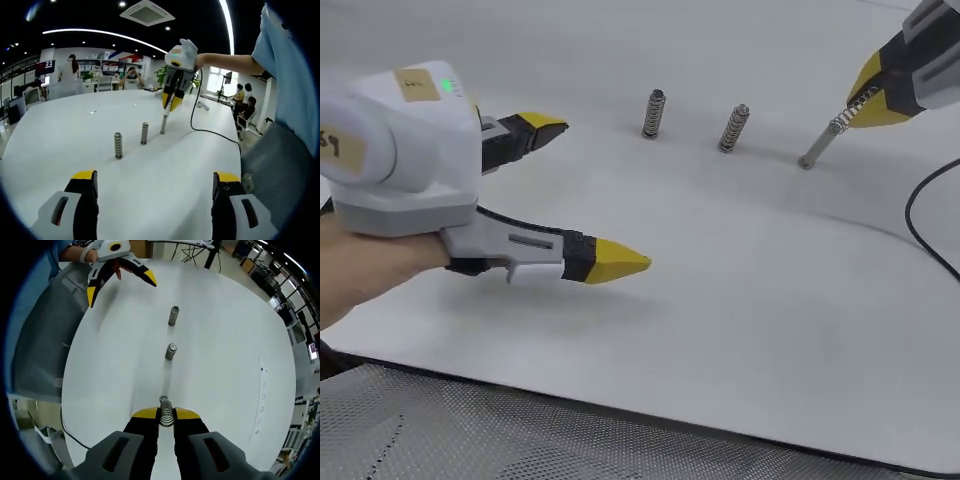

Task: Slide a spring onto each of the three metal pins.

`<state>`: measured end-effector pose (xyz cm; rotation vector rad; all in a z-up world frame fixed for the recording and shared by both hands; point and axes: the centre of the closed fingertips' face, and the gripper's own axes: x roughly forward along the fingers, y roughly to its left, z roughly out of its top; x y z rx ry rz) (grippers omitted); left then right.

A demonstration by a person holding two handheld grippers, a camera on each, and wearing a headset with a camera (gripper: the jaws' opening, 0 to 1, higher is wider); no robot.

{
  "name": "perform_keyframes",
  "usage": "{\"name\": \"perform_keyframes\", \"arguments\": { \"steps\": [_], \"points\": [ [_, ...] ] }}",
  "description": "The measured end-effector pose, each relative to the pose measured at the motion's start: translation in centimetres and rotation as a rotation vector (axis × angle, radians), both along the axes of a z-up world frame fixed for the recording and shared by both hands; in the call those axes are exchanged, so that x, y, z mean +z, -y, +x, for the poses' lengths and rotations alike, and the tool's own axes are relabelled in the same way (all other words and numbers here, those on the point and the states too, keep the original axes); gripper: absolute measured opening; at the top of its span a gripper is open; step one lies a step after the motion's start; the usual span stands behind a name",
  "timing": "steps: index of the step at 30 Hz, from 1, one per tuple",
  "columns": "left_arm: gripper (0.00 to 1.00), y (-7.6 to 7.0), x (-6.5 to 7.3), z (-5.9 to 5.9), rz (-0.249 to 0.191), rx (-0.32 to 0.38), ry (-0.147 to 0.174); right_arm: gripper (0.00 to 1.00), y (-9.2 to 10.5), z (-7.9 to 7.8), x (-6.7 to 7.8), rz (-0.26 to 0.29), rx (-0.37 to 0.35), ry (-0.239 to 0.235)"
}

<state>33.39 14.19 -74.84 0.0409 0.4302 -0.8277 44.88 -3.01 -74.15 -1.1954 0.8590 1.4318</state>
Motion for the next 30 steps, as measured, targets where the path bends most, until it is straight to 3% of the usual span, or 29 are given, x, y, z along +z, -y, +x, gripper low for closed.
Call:
{"name": "perform_keyframes", "arguments": {
  "steps": [30],
  "points": [
    [0.92, -0.2, -0.3, 0.1, -0.004, 0.007, -0.006, 0.08, -0.6, 0.1, -2.2, -0.036, 0.018, -0.045]
  ]
}}
